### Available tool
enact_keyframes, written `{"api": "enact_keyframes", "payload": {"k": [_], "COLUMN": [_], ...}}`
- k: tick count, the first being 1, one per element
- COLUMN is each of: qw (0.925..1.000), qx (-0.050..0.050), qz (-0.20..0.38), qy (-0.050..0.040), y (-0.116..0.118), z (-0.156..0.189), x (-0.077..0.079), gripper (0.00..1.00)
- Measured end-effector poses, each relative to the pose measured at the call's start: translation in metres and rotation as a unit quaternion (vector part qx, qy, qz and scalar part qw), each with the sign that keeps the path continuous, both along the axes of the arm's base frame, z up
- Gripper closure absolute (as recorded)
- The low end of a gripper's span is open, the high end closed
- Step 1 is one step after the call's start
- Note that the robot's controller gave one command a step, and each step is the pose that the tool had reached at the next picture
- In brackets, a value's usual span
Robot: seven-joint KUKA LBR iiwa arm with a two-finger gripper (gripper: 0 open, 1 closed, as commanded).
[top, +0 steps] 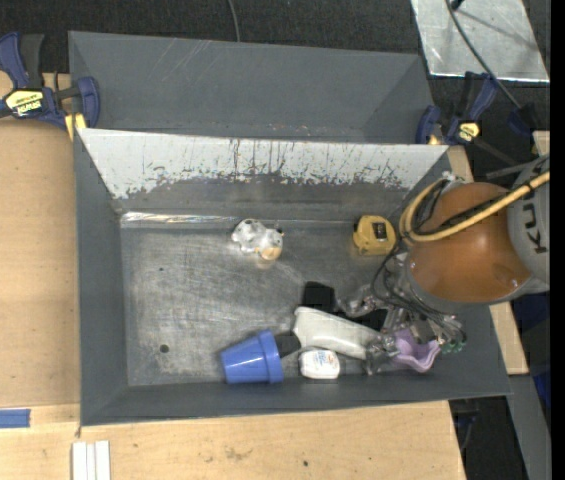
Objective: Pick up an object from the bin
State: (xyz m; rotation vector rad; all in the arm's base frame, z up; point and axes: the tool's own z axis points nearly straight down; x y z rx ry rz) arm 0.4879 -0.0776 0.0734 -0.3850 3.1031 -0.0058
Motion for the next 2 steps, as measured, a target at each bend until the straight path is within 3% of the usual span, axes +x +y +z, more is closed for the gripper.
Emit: {"api": "enact_keyframes", "payload": {"k": [2], "qw": [1.0], "qx": [0.001], "qz": [0.0], "qy": [0.0071], "y": [0.0004], "z": [0.0122], "x": [-0.0022], "gripper": [1.0]}}
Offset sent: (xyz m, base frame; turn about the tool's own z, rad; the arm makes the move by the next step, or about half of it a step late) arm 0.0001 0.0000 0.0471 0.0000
